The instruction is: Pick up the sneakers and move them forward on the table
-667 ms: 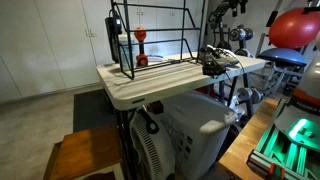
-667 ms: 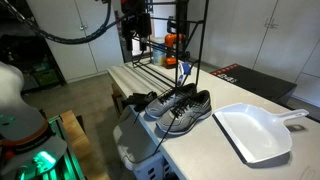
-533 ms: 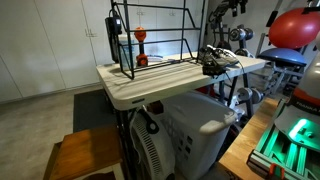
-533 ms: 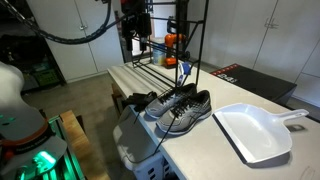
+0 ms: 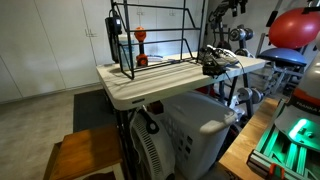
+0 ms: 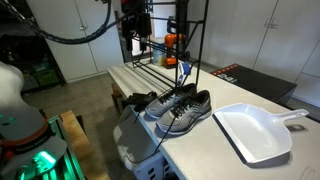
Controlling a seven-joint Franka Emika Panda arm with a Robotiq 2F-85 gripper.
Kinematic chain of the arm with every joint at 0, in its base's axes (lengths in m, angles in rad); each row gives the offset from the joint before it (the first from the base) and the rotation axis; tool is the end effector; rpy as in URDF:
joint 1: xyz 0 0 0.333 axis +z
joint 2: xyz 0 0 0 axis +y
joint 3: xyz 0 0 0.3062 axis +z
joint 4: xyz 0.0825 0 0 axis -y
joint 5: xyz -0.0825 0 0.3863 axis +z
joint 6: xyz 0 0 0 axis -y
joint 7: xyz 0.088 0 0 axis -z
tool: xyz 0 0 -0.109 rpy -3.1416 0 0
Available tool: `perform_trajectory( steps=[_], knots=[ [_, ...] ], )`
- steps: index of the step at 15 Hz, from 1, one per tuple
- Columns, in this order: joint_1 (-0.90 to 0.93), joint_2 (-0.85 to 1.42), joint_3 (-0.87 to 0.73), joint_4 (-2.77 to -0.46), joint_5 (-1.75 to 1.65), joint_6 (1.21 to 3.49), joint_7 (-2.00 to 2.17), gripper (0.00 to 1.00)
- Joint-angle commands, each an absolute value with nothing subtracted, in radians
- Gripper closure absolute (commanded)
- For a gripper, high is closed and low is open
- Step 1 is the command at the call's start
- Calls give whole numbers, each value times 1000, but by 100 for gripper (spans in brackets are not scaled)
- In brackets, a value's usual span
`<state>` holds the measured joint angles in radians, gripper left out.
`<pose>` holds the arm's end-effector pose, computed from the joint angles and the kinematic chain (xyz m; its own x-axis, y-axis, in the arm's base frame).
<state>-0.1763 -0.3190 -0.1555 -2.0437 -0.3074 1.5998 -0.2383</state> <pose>0.4148 -0.1847 0.5543 0.9801 -0.0731 -0.1848 -0.0323 -0.9762 0.2146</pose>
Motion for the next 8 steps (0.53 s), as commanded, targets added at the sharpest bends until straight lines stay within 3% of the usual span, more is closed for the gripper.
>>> perform_trajectory(
  steps=[1, 8],
  knots=[
    [-164, -301, -183, -2033, -311, 1634, -270, 0],
    [-180, -232, -320, -2008, -174, 1828, -473, 0]
  ],
)
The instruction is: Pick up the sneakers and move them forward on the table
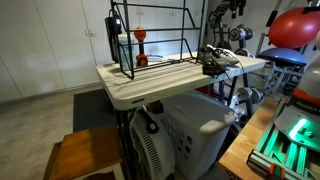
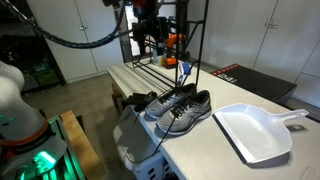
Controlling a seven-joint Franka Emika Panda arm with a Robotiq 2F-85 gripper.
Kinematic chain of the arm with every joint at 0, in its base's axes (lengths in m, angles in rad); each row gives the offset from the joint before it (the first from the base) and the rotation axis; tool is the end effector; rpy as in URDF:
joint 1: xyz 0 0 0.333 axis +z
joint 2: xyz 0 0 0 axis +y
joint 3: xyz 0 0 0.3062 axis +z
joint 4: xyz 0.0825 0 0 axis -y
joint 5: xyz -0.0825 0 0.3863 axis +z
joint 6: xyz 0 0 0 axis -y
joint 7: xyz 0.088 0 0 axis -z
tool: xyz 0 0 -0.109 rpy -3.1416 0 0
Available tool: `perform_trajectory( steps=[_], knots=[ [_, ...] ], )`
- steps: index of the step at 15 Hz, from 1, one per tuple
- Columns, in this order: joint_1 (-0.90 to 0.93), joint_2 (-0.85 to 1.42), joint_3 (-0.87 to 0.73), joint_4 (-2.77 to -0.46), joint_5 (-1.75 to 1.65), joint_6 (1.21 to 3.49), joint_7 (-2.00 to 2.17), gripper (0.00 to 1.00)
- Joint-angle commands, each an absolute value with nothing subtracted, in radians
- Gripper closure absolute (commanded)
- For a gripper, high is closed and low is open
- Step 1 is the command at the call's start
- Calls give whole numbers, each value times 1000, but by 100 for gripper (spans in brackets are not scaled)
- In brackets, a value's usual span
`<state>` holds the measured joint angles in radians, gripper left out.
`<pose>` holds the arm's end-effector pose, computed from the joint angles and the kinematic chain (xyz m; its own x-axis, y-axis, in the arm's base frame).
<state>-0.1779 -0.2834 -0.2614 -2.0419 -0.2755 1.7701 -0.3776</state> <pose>0.4202 -0.2363 0.5477 0.9973 -0.0043 -0.0734 0.0092 -0.9832 0.1823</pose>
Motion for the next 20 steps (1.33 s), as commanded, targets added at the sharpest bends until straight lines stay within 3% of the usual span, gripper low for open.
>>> perform_trajectory(
  steps=[1, 8, 16, 20],
  knots=[
    [-179, -216, -339, -2001, -130, 1847, -511, 0],
    [-228, -11, -414, -1871, 174, 1883, -722, 0],
    [-310, 218, -330, -1760, 282, 1954, -727, 0],
    [-336, 229, -291, -1770, 250, 1967, -716, 0]
  ],
)
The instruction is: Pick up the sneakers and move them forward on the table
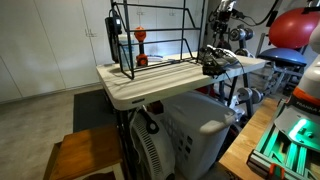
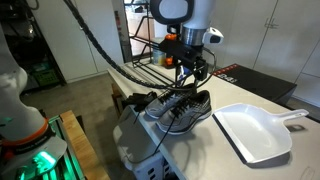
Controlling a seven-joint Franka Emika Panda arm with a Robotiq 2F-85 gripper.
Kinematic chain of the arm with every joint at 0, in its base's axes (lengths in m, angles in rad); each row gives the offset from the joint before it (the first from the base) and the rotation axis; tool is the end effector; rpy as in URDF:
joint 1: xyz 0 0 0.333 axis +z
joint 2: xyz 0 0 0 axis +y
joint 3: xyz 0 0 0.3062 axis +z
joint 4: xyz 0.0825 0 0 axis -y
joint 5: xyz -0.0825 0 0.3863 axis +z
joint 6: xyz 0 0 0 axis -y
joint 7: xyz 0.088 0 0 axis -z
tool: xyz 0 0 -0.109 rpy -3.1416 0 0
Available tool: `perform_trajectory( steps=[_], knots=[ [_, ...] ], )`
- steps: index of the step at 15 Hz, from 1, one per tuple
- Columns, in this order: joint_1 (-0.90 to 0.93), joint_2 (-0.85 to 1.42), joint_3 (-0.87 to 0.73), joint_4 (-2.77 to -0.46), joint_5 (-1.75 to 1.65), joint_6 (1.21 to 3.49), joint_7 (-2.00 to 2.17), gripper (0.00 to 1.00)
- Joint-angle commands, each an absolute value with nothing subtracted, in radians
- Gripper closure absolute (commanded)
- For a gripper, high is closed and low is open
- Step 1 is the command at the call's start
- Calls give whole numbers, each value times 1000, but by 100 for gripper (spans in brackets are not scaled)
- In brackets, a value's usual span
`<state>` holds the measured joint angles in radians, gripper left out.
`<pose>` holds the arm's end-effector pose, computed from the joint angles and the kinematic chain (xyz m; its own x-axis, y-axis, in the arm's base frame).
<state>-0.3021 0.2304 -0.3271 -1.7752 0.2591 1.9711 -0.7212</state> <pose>0.5174 -0.3415 0.4202 0.9962 -0.0106 0.0866 0.0017 -0.9902 -0.1396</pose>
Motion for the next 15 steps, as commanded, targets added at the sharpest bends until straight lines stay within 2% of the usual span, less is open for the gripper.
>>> perform_trajectory(
  steps=[1, 8, 15],
  knots=[
    [-342, 246, -284, -1765, 249, 1973, -713, 0],
    [-349, 288, -259, -1743, 249, 1991, -659, 0],
    [-347, 326, -236, -1748, 220, 2103, -551, 0]
  ],
)
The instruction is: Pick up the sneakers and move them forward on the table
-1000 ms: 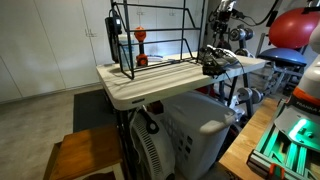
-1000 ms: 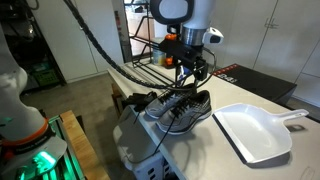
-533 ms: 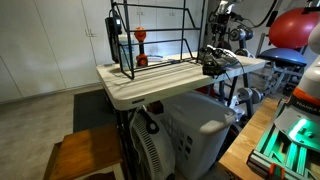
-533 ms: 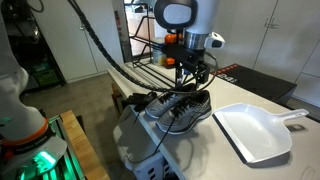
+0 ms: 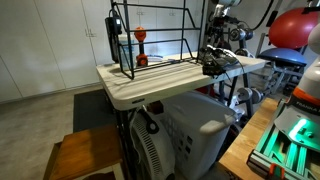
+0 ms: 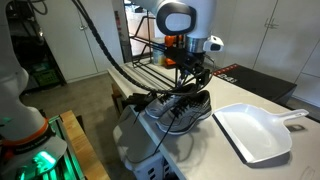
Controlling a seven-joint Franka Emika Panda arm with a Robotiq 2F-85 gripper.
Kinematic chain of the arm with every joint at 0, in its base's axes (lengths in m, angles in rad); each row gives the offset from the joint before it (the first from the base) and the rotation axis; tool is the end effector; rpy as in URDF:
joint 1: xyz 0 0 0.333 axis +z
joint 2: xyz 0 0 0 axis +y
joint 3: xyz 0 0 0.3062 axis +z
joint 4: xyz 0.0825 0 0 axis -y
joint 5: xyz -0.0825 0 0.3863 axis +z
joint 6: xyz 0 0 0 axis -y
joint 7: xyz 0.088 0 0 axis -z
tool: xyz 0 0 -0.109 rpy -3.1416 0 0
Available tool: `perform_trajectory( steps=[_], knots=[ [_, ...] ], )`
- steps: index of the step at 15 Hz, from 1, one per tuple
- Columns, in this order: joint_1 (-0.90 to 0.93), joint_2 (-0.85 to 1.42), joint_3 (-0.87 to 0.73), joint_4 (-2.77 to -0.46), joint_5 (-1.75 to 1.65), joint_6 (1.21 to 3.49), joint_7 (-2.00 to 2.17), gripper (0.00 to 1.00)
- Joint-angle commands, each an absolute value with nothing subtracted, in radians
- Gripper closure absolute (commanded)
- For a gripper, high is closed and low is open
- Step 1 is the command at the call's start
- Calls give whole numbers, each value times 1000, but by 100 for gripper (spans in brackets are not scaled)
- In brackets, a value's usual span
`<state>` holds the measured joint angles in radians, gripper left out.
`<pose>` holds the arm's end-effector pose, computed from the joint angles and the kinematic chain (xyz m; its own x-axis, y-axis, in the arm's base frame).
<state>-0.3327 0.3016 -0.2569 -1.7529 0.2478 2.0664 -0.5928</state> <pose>0.5453 -0.3348 0.3926 0.9899 -0.1050 0.0948 -0.0944 -0.9894 -0.1102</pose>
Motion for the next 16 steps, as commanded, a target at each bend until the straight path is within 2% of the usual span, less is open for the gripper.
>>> perform_trajectory(
  steps=[1, 10, 12, 13, 16],
  knots=[
    [-352, 331, -229, -1749, 224, 2106, -567, 0],
    [-365, 405, -209, -1742, 213, 2164, -546, 0],
    [-368, 415, -206, -1740, 207, 2170, -541, 10],
    [-368, 419, -205, -1740, 204, 2175, -539, 25],
    [-367, 423, -201, -1742, 184, 2184, -533, 46]
  ],
)
